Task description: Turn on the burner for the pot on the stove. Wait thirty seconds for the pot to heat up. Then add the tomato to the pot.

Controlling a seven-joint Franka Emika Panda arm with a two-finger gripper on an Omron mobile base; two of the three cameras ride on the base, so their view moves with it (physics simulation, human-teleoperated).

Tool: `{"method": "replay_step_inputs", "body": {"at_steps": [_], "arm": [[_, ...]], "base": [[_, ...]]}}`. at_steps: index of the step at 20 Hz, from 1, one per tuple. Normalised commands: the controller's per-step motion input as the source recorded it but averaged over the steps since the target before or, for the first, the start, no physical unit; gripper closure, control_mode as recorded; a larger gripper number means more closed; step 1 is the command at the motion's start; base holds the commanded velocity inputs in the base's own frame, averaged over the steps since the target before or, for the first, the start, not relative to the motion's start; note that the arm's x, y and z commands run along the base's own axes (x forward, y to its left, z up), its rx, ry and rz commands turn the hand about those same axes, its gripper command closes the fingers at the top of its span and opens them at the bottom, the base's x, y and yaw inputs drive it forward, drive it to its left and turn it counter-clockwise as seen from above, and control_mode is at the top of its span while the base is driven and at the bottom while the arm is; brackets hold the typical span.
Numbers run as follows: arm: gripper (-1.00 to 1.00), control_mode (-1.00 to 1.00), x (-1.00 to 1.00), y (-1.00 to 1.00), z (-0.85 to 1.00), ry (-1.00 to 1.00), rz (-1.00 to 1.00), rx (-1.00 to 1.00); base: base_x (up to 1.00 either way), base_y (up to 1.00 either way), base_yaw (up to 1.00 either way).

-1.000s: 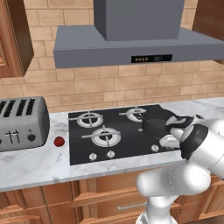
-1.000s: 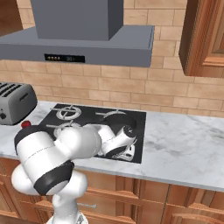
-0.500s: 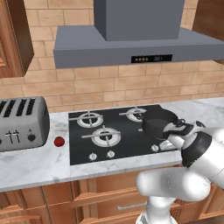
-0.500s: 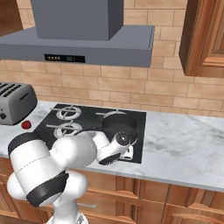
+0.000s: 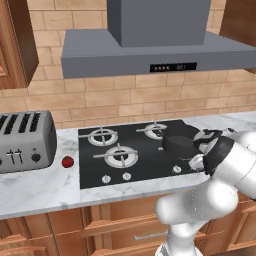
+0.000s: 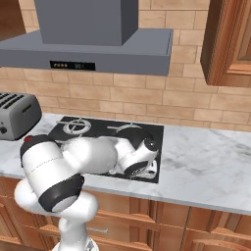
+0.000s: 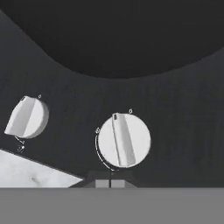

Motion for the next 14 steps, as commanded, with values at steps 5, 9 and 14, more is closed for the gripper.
{"method": "replay_step_inputs", "body": {"at_steps": [5,9,14], "arm": [[1.0,-1.0,0.0,-0.92,0.0,0.0,0.0,-0.01],[1.0,-1.0,-0.02,-0.68,0.0,-0.07,0.0,0.0],[1.0,-1.0,-0.27,-0.27,0.04,-0.11,0.0,0.0]], "base": [[0.0,0.0,0.0],[0.0,0.0,0.0],[0.0,0.0,0.0]]}}
